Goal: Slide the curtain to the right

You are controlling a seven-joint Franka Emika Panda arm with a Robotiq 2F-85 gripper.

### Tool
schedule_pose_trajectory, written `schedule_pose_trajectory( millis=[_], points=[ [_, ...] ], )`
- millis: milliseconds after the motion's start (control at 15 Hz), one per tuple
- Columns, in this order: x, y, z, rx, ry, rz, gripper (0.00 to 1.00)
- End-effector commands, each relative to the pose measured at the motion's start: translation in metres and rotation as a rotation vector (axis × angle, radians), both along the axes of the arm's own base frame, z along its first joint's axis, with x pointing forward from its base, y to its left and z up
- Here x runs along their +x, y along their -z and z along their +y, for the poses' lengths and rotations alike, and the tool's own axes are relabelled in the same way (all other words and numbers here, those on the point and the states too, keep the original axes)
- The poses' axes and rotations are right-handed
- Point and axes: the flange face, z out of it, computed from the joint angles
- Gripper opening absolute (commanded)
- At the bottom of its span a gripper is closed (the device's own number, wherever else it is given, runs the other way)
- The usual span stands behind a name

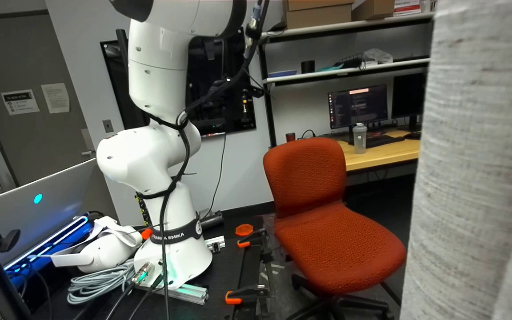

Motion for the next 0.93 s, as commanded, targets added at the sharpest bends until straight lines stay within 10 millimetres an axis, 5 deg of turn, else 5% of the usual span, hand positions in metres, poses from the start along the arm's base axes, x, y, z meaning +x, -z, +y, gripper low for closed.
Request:
schedule_pose_trajectory(
  millis=[0, 267, 467, 600, 800, 867],
  points=[
    [0.063, 0.019, 0.068, 0.025, -0.115, 0.057, 0.01],
    [0.116, 0.024, 0.194, 0.068, -0.381, 0.055, 0.01],
    [0.133, 0.023, 0.273, 0.069, -0.557, 0.070, 0.01],
    [0.135, 0.020, 0.306, 0.062, -0.637, 0.089, 0.01],
    [0.131, 0.018, 0.328, 0.067, -0.691, 0.123, 0.01],
    [0.127, 0.018, 0.330, 0.066, -0.694, 0.146, 0.29]
  ],
)
